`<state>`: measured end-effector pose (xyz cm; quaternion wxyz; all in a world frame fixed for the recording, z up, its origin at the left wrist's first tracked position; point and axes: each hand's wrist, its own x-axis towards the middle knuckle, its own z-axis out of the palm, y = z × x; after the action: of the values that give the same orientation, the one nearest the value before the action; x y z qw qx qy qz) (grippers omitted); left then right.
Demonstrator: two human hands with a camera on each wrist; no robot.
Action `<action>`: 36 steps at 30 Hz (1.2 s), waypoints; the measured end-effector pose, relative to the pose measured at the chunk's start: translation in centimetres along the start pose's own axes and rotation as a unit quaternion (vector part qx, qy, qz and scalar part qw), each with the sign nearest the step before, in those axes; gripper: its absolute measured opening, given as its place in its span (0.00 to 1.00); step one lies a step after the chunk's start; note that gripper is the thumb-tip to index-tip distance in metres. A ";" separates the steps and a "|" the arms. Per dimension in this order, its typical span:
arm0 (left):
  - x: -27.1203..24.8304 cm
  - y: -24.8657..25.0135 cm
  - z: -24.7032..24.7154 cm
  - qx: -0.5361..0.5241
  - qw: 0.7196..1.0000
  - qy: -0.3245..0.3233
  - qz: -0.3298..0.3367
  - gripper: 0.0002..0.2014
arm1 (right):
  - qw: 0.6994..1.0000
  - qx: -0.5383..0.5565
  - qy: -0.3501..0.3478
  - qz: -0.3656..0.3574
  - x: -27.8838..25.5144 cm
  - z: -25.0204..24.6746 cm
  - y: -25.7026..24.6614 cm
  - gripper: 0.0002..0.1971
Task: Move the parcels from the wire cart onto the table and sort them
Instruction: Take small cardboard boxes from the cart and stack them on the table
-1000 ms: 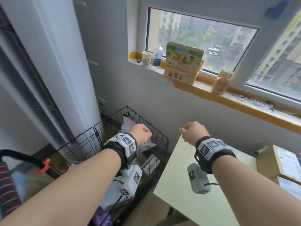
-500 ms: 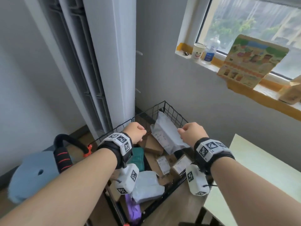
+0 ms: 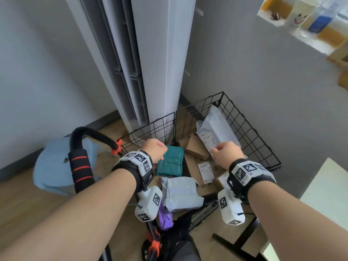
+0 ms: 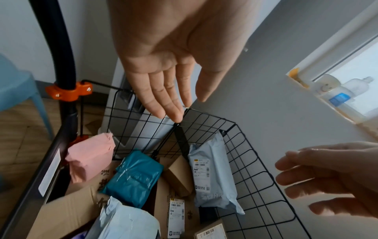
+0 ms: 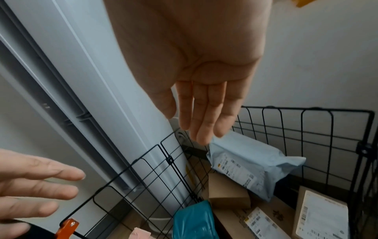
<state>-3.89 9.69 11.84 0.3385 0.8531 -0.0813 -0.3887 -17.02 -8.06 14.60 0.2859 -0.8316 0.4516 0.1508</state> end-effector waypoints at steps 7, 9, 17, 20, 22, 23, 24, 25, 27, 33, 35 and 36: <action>4.6 1.1 5.6 -0.043 0.997 -0.030 -0.054 0.06 | 0.998 0.024 -0.039 0.042 5.8 1.1 3.9 0.12; 6.2 1.8 7.8 -0.051 0.995 -0.047 -0.066 0.08 | 0.996 0.039 -0.042 0.062 7.6 1.2 5.6 0.13; 12.5 3.9 17.1 -0.078 0.982 -0.106 -0.135 0.05 | 0.988 0.069 -0.035 0.134 15.5 2.3 12.9 0.13; 14.7 3.6 20.3 -0.093 0.973 -0.136 -0.160 0.05 | 0.983 0.072 -0.031 0.167 18.3 3.3 15.7 0.12; 15.9 3.3 22.2 -0.102 0.968 -0.150 -0.174 0.05 | 0.978 0.072 -0.036 0.190 20.2 4.2 17.2 0.12; 16.4 3.2 23.0 -0.106 0.966 -0.155 -0.180 0.05 | 0.976 0.071 -0.042 0.200 21.1 4.7 17.9 0.12; 17.0 3.0 23.8 -0.109 0.964 -0.159 -0.185 0.06 | 0.974 0.069 -0.049 0.210 21.9 5.1 18.4 0.13; 17.6 2.8 24.5 -0.112 0.962 -0.162 -0.191 0.08 | 0.972 0.067 -0.055 0.216 22.8 5.6 19.0 0.13; 18.6 2.2 25.8 -0.116 0.957 -0.168 -0.207 0.09 | 0.972 0.057 -0.073 0.214 24.2 6.5 20.0 0.13; 20.5 0.4 29.7 -0.135 0.938 -0.187 -0.260 0.13 | 0.967 0.011 -0.107 0.230 26.7 9.3 22.3 0.13; 21.0 -0.2 30.8 -0.135 0.935 -0.188 -0.270 0.13 | 0.968 -0.001 -0.117 0.223 27.1 10.3 23.1 0.13; 21.3 -0.5 31.3 -0.132 0.934 -0.189 -0.274 0.13 | 0.968 -0.011 -0.120 0.222 27.1 10.7 23.3 0.15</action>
<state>-11.85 -14.60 -16.08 0.3066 0.7008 0.1447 -0.6277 -21.66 -29.55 -15.56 0.2883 -0.6894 0.5858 0.3139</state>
